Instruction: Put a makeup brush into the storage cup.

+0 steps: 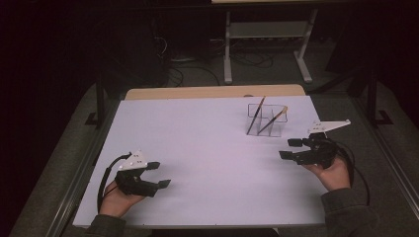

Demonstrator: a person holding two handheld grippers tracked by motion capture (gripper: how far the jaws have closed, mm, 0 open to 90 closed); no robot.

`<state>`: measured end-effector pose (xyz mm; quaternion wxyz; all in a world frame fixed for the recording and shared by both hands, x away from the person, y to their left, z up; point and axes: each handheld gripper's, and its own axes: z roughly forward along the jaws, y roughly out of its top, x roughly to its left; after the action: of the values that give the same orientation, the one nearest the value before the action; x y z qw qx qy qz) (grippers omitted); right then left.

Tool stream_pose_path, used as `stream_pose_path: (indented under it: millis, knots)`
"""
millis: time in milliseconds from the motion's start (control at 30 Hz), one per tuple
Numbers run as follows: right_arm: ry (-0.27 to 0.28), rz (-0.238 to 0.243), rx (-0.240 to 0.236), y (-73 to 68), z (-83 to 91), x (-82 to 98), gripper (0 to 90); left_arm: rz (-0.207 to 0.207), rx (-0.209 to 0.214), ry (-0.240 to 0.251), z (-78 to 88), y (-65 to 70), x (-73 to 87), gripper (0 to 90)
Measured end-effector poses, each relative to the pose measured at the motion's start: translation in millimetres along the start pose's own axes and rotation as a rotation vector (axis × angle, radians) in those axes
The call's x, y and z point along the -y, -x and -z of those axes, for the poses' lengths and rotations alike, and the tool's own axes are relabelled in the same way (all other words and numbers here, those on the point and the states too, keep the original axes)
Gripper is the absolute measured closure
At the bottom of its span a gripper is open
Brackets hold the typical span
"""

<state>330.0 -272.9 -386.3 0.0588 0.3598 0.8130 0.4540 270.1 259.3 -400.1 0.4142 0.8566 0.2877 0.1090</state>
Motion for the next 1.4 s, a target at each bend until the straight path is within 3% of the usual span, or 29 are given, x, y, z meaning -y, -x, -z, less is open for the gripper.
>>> stream_pose_path:
  millis: [1400]
  knots:
    - [0.023,-0.009,-0.018,-27.8,-0.8,46.5,27.4,0.014,-0.042,0.011,16.6,3.1,18.7,25.6]
